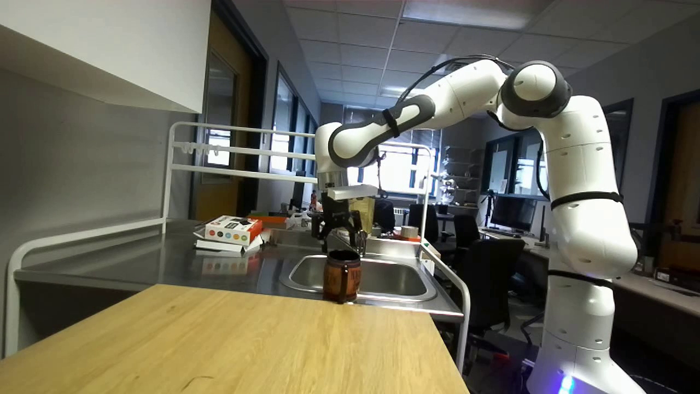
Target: Put the mug in the sink
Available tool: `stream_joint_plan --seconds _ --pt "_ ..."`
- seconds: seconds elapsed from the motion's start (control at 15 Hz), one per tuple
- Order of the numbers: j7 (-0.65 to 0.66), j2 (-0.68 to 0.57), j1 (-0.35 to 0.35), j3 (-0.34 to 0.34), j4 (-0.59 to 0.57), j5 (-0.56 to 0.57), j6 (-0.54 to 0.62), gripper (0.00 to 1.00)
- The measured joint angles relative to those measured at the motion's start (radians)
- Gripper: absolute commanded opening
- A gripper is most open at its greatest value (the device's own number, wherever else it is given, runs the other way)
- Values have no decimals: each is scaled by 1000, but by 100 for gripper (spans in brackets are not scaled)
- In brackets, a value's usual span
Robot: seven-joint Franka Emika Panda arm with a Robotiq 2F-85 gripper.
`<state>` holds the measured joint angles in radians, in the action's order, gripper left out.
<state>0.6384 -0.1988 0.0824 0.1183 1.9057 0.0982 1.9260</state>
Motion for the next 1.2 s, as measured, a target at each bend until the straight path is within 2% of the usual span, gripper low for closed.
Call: stream_joint_plan --seconds 0.27,0.73,1.2 --pt "14 12 26 -6 -14 -26 -42 100" --pt "72 145 99 8 1 -26 -73 100" --pt "75 169 62 -8 91 -38 -80 100"
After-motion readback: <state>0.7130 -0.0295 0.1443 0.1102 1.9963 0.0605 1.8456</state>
